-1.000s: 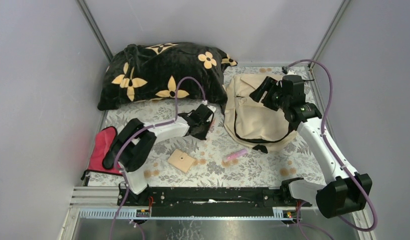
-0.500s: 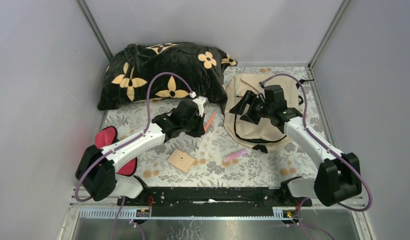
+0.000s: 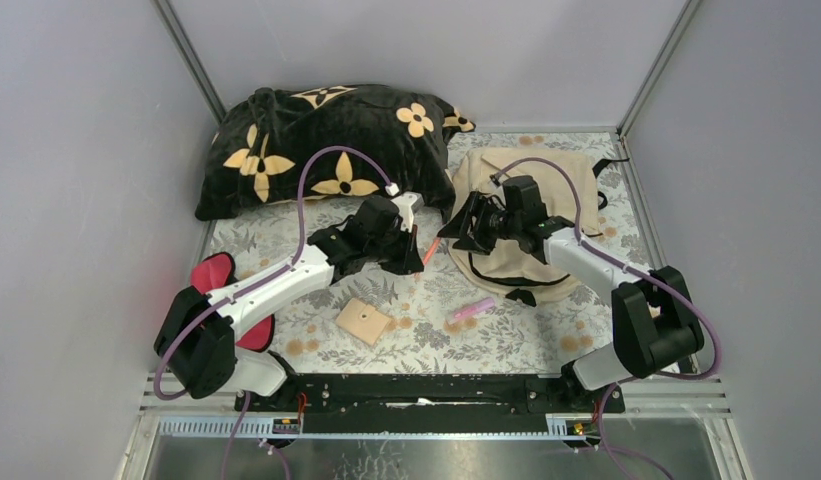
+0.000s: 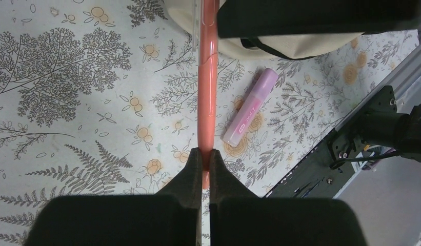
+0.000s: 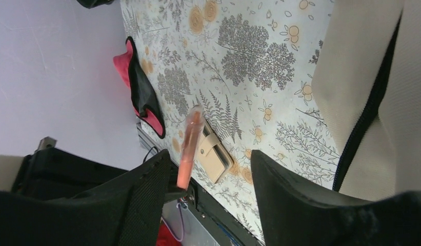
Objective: Pack the student bag
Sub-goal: Pick up the stationery from the center of the board.
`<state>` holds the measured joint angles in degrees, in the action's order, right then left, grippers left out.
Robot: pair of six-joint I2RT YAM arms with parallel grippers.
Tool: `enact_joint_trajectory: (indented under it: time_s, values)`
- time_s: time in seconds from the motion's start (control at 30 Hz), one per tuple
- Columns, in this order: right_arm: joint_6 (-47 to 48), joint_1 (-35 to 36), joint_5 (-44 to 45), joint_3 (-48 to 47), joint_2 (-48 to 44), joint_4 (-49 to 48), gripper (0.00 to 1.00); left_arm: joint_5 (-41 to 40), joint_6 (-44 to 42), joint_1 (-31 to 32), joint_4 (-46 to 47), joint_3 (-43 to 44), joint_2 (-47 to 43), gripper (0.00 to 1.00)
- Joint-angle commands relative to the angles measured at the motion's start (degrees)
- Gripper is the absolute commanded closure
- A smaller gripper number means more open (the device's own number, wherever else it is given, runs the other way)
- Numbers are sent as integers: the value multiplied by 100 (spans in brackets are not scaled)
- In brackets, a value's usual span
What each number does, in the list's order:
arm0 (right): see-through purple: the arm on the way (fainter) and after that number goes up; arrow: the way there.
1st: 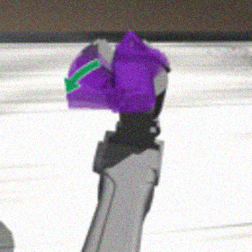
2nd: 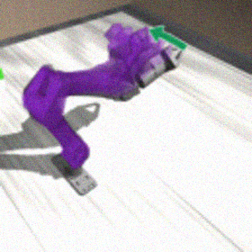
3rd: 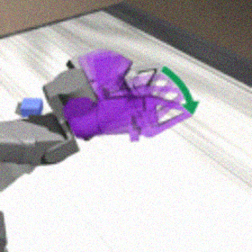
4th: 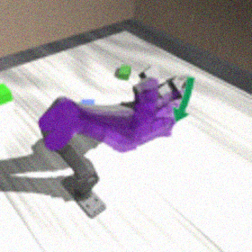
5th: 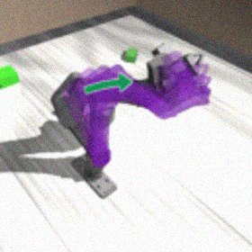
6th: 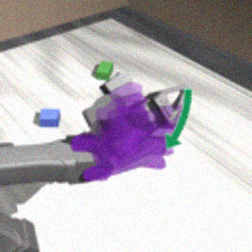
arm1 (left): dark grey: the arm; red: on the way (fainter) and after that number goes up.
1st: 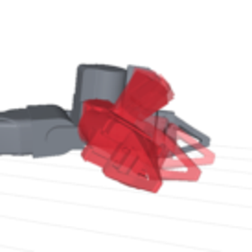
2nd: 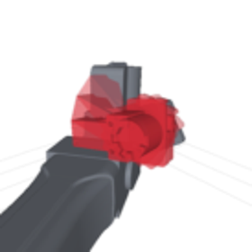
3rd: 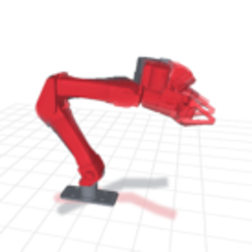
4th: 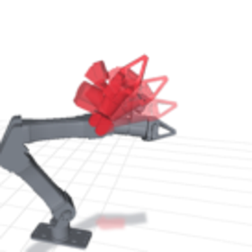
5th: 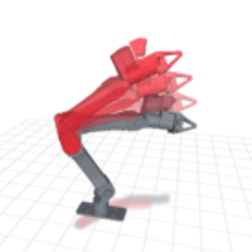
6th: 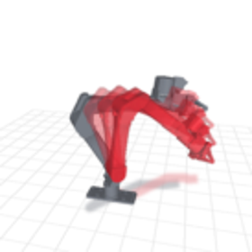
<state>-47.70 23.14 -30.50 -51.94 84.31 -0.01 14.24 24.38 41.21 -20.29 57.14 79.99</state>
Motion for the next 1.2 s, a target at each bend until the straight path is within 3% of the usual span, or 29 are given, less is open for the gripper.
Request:
enact_joint_trajectory:
  time_s: [0.0,0.13,0.4,0.43,0.5,0.53,0.57,0.67,0.7,0.73,0.9,1.03,1.17]
  values:
    - [-119,166,-184,-237,183,-385,38,111,58,-3,355,143,-117,100]
    - [-117,189,-158,-300,199,-429,47,88,82,1,333,155,-72,100]
    - [-443,187,-447,-281,424,-859,56,95,-20,0,364,167,-89,100]
    - [-522,187,-495,-250,440,-970,61,103,-28,-3,374,157,-110,100]
    - [-604,179,-737,-253,457,-1199,94,210,-61,-4,391,164,-130,100]
    - [-527,137,-769,-307,425,-1094,100,361,-114,-2,404,172,-147,100]
    - [-435,34,-757,-337,328,-995,100,505,-196,-1,409,188,-165,94]
    - [-19,-497,-435,-376,-217,-420,100,455,-382,-16,318,363,-239,34]
    - [183,-721,-244,-422,-428,-119,100,348,-438,-25,323,426,-264,25]
    - [388,-983,-39,-492,-642,322,100,274,-483,-48,368,508,-253,23]
    - [978,-1922,1181,-790,-1626,1585,100,437,-242,-271,614,1656,608,33]
    - [1079,-2045,2564,-1080,-2198,2305,100,600,106,-274,1070,2855,1831,34]
    - [1043,-2081,3237,-1169,-2544,2464,100,179,297,-276,950,4424,3195,39]
